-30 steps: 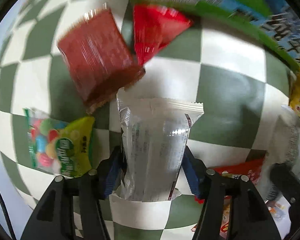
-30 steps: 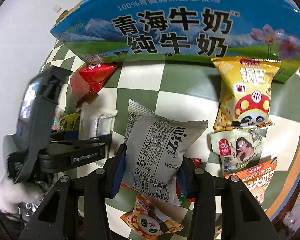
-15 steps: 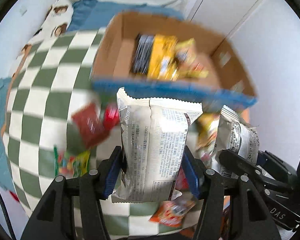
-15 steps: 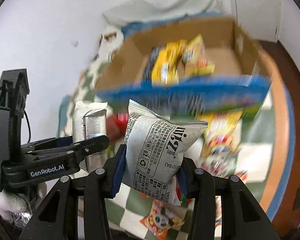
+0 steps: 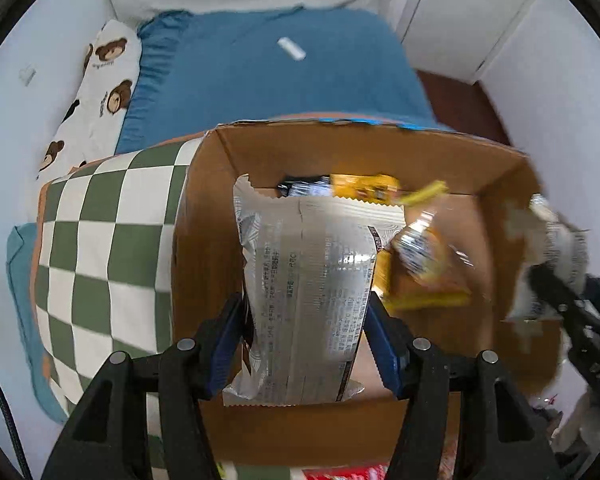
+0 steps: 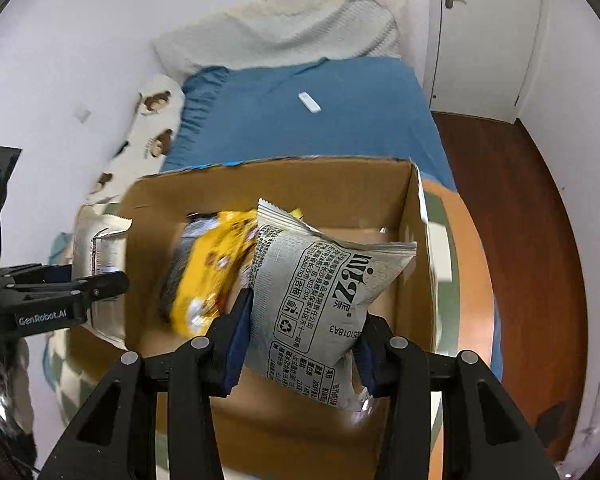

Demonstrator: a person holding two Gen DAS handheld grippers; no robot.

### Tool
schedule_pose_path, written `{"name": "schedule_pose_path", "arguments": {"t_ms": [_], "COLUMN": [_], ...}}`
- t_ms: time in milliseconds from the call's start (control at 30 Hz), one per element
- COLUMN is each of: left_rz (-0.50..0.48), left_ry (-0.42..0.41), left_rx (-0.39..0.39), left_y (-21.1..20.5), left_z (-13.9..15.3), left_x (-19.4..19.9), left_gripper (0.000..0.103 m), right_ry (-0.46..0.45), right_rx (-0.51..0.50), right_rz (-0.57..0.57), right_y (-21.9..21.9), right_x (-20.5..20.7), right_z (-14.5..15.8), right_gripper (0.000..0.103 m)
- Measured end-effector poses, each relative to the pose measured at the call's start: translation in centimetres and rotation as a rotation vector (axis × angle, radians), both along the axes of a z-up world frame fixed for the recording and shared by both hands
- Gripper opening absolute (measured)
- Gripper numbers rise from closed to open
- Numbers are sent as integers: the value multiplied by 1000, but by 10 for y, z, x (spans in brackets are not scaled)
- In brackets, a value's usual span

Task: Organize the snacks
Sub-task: 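Carry both packets into the cardboard box and open both tools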

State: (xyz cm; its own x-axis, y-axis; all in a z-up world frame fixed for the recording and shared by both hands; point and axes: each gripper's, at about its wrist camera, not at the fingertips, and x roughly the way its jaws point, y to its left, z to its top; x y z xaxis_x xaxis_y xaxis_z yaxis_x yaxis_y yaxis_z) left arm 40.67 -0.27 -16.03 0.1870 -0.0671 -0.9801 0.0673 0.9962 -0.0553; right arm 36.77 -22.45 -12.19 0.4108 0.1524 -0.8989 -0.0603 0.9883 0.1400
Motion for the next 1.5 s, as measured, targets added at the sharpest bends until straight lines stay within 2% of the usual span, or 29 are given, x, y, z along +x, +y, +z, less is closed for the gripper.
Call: {"name": "schedule_pose_path", "arguments": {"t_ms": [233, 267, 300, 367, 433, 500, 600, 767, 900, 1100, 1333, 1500], "left_rz": [42, 42, 41, 43, 47, 51, 50, 35, 34, 44, 46, 57], "left_ry": [83, 101, 117, 132, 122, 124, 121, 117, 79, 18, -115, -204], "left_rx": [32, 39, 42, 33, 24, -10, -8, -5, 7, -25, -10, -13], "left_y": [17, 18, 19, 21, 22, 23, 19, 9, 6, 5, 3, 7], "left_z": [-41, -47, -53, -59, -61, -61, -63, -62, -53, -33, 3, 28], "left_x": [58, 63, 68, 73, 75, 75, 71, 54, 36, 0, -45, -73], "left_gripper": [58, 59, 59, 59, 69, 87, 92, 92, 92, 92, 92, 92], "right_ry": [85, 106, 129, 147, 169, 179, 201, 214, 217, 207, 144, 67], "right_rx": [-71, -82, -107, -114, -108, -108, -98, -80, -70, -47, -50, -63], "right_rz": [26, 29, 22, 18, 9, 7, -5, -33, -50, -74, -62, -63], "right_y": [-2, -2, -1, -2, -2, 1, 3, 2, 1, 4, 13, 18], "right_x": [58, 65, 71, 67, 65, 63, 61, 52, 39, 11, -22, -55], "right_z": [-35, -41, -48, -50, -52, -54, -58, -59, -54, -48, -22, 6], "right_gripper": [50, 56, 74, 96, 96, 96, 96, 96, 96, 96, 96, 96]}}
